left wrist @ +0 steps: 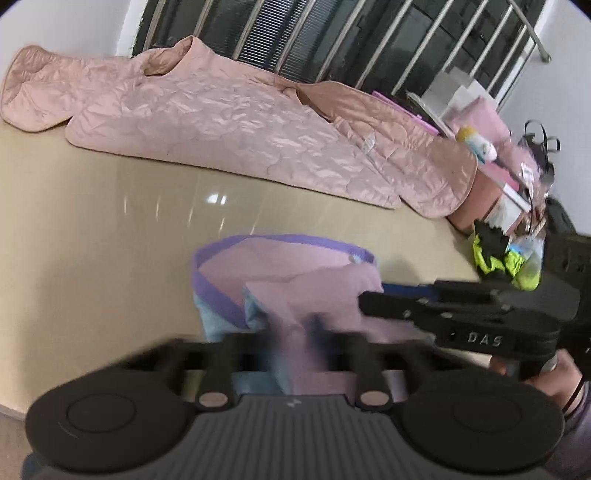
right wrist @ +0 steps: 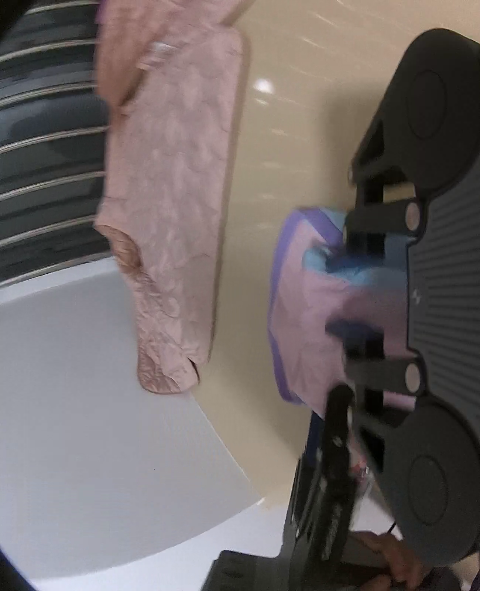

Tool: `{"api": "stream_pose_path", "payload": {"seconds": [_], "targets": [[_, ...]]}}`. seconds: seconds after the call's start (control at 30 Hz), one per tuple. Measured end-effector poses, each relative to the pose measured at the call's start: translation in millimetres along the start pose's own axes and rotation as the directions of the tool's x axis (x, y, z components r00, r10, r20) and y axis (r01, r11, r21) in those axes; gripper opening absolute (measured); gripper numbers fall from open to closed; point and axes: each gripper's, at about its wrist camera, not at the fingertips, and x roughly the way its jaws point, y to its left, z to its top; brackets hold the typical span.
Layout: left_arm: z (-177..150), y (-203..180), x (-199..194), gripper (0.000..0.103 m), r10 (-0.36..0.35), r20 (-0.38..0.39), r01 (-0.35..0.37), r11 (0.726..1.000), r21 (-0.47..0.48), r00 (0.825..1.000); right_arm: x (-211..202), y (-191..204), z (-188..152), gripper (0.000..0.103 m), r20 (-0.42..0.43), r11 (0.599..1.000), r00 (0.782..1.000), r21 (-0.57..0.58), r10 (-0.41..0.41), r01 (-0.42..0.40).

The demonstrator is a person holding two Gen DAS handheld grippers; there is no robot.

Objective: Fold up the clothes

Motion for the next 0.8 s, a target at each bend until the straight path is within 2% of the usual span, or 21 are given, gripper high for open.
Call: {"api": "stream_pose_path", "payload": {"seconds": [0.03, 0.07, 0.27, 0.37, 0.4, 0.43, 0.47, 0.5, 0.57, 0.63, 0.67, 0.73, 0.8], "targets": [[1, 1, 0, 0.009, -0.002, 0.006, 0.002, 1.000, -0.014, 1.000, 2, -2, -1, 0.017, 0.003, 1.000, 1.000, 0.021, 0.011, -0.011], [2, 0, -1, 0.008, 0.000, 0.017, 0.000, 1.000, -0.015, 1.000, 4, 1, -1, 0.007, 0.009, 1.000, 1.000, 0.024, 0.015, -0.015], [14, -20, -26, 0.007, -0.036, 0.130, 0.025, 0.996, 0.088, 0.991, -19, 20, 14, 0.004, 0.123, 1.000, 0.992, -0.019, 0.025, -0.022], [28, -14, -19, 0.007, -0.011, 0.161, 0.001, 0.998, 0.066, 0.987, -16, 22, 27, 0.004, 0.164, 0.999, 0.986, -0.048, -0.003, 0.011], [32, -9, -13, 0.007, 0.004, 0.151, -0.012, 0.999, 0.053, 0.988, -11, 21, 31, 0.005, 0.165, 0.999, 0.986, -0.048, -0.009, 0.017], [36, -4, -5, 0.015, 0.025, 0.136, -0.030, 0.999, 0.040, 0.990, -3, 19, 34, 0.005, 0.161, 0.999, 0.987, -0.044, -0.023, 0.031], [38, 1, 6, 0.020, 0.069, 0.103, -0.072, 0.997, 0.023, 0.992, 6, 17, 37, 0.010, 0.144, 0.998, 0.988, -0.041, -0.050, 0.056], [39, 6, 16, 0.028, 0.118, 0.073, -0.119, 0.993, 0.010, 0.990, 16, 15, 37, 0.019, 0.119, 0.995, 0.990, -0.045, -0.080, 0.086], [36, 11, 21, 0.034, 0.169, 0.066, -0.169, 0.986, -0.003, 0.983, 33, 12, 37, 0.024, 0.075, 0.988, 0.987, -0.054, -0.141, 0.145], [31, 10, 12, 0.055, 0.180, 0.086, -0.180, 0.984, -0.005, 0.980, 24, 15, 33, 0.025, 0.109, 0.983, 0.980, -0.058, -0.167, 0.174], [28, 8, 6, 0.060, 0.198, 0.095, -0.199, 0.980, 0.001, 0.976, 17, 18, 32, 0.028, 0.130, 0.981, 0.977, -0.063, -0.172, 0.181], [24, 1, -2, 0.065, 0.232, 0.101, -0.234, 0.972, 0.010, 0.967, 3, 24, 26, 0.033, 0.159, 0.979, 0.972, -0.081, -0.173, 0.187], [20, -6, -6, 0.066, 0.252, 0.091, -0.253, 0.967, 0.003, 0.964, 2, 27, 22, 0.035, 0.123, 0.983, 0.981, -0.091, -0.150, 0.162]]}}
